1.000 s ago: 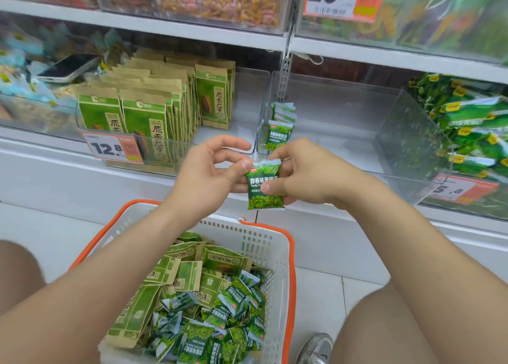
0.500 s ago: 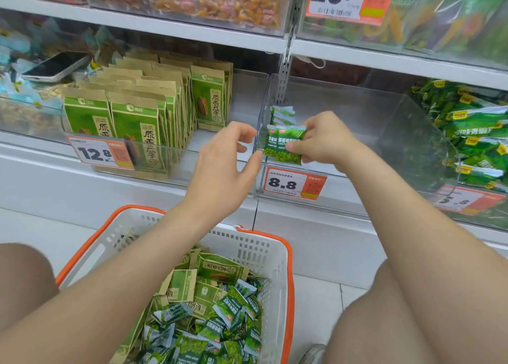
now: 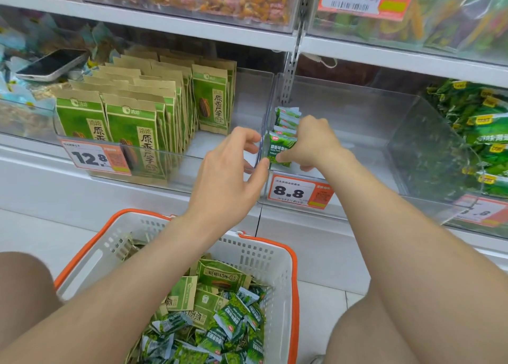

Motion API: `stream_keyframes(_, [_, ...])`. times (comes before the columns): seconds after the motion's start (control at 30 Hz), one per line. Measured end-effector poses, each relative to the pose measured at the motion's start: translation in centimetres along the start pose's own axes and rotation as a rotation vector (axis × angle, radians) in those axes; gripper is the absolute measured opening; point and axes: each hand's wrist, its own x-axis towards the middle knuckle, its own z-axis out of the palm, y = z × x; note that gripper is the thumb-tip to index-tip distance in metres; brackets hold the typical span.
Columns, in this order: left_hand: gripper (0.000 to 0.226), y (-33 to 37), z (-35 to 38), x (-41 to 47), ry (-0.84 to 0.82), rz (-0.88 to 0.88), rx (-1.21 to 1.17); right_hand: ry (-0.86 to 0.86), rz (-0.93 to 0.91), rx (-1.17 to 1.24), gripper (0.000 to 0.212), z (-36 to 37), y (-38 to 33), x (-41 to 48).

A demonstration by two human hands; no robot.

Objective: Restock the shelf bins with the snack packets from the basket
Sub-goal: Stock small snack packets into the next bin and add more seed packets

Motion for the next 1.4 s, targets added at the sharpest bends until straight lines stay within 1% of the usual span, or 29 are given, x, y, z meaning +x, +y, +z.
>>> stream_keyframes(0.1, [0.027, -0.4, 0.1, -0.3, 0.027, 0.053, 0.023, 0.027, 0.029, -0.049, 0.063, -0.2, 0.1, -0.3])
stream_keyframes(0.2, [0.023, -0.4, 0.0, -0.7, 0.072, 0.116, 0.067, 0.07, -0.004, -0.034, 0.063, -0.5, 0.4, -0.5])
stream_keyframes(0.27, [0.021, -0.4, 0.0, -1.0, 0.086, 0.169, 0.109, 0.106, -0.048, -0.012, 0.058, -0.5, 0.8, -0.7])
stream_keyframes(0.33, [0.02, -0.3, 0.1, -1.2, 0.08, 0.199, 0.136, 0.137, -0.083, 0.012, 0.048, -0.4, 1.0, -0.9])
stream_keyframes(0.43, [0.019, -0.1, 0.1, -1.6, 0.074, 0.21, 0.139, 0.167, -0.104, 0.027, 0.033, -0.2, 1.2, -0.9])
stream_keyframes(0.5, [0.018, 0.0, 0.1, -1.7, 0.087, 0.209, 0.144, 0.179, -0.099, 0.027, 0.028, 0.1, 1.4, -0.5])
stream_keyframes(0.7, [0.01, 0.0, -0.1, -2.1, 0.104, 0.234, 0.208, 0.122, -0.069, 0.014, 0.022, 0.4, 1.6, 0.0])
stream_keyframes(0.8, [0.008, -0.2, -0.5, -2.3, 0.072, 0.255, 0.206, 0.101, -0.054, 0.019, 0.011, -0.3, 1.5, -0.5])
stream_keyframes(0.87, [0.007, -0.5, -0.6, -2.8, 0.049, 0.226, 0.213, 0.147, -0.071, 0.023, 0.011, -1.1, 1.3, -1.3])
stream_keyframes(0.93, [0.01, -0.8, -0.6, -3.2, 0.012, 0.165, 0.252, 0.249, -0.123, 0.038, 0.013, -1.8, 0.6, -3.1])
stream_keyframes(0.97, [0.014, -1.1, -0.5, -3.4, -0.036, 0.135, 0.282, 0.297, -0.157, 0.064, 0.014, -2.1, 0.1, -4.5])
stream_keyframes(1.0, [0.019, -1.5, -0.3, -3.5, -0.119, 0.106, 0.318, 0.326, -0.2, 0.095, 0.016, -2.4, -0.5, -6.2])
stream_keyframes(1.07, [0.024, -2.3, 0.2, -3.8, -0.346, 0.035, 0.407, 0.307, -0.321, 0.123, 0.017, -2.8, -1.7, -9.8])
stream_keyframes(1.13, [0.025, -3.1, 1.0, -4.5, -0.552, -0.013, 0.506, 0.165, -0.447, 0.07, 0.016, -2.8, -2.8, -13.1])
stream_keyframes(1.23, [0.017, -4.1, 2.6, -6.9, -0.824, -0.056, 0.591, -0.123, -0.56, -0.154, 0.017, -0.7, -3.5, -16.0])
stream_keyframes(1.27, [0.015, -4.5, 3.3, -7.9, -0.901, -0.068, 0.598, -0.209, -0.577, -0.248, 0.016, 0.4, -3.5, -16.7])
stream_keyframes(1.33, [0.017, -5.7, 4.6, -10.0, -1.072, -0.064, 0.647, -0.365, -0.586, -0.39, 0.015, 2.6, -3.3, -17.6])
stream_keyframes(1.4, [0.02, -7.2, 5.9, -12.0, -1.249, -0.037, 0.718, -0.477, -0.6, -0.488, 0.026, 4.3, -2.9, -18.2])
